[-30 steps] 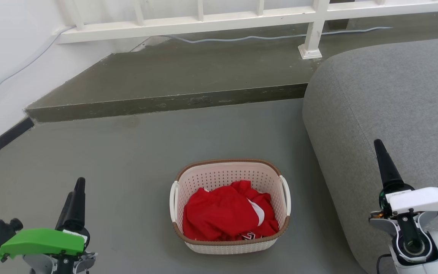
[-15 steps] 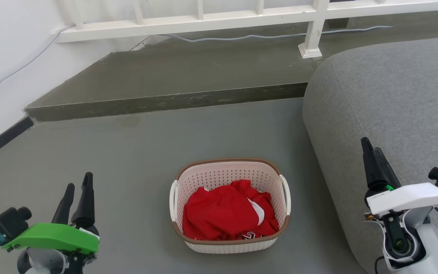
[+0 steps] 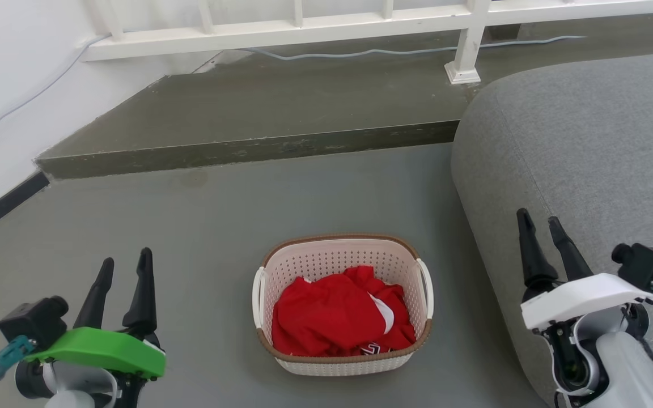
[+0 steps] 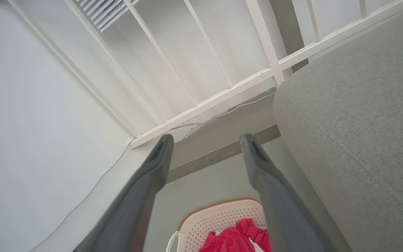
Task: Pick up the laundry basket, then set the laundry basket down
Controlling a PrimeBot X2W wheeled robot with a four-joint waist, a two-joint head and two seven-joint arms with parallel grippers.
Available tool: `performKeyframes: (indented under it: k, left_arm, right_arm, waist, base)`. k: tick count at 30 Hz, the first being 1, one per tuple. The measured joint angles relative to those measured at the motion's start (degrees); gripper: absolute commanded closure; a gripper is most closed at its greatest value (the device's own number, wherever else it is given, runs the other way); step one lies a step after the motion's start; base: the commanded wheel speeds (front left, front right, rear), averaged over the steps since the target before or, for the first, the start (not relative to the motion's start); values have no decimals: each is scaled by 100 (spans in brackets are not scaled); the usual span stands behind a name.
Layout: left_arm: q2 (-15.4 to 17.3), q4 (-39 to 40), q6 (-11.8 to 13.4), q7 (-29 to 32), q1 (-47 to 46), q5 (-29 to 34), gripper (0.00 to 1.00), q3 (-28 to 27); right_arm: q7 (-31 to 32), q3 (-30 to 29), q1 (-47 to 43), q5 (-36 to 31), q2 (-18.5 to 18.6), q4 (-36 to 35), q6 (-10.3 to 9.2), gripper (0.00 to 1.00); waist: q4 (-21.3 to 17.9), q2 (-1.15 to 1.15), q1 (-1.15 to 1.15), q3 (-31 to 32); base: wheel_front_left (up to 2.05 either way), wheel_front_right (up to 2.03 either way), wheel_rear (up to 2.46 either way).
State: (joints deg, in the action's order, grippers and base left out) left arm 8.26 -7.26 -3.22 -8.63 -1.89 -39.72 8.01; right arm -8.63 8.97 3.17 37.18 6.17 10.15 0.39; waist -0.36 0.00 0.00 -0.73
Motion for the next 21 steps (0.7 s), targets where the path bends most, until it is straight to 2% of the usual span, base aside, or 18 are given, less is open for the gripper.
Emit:
performKeyframes:
  k: [21]
  left_arm:
    - [-18, 240, 56, -413, -2, 1634, 0, 194]
  right_arm:
    - [-409, 417, 26, -1704, -63, -8, -222, 0]
  waist:
    - [-41, 0, 0, -14]
  base:
    - [0, 0, 0]
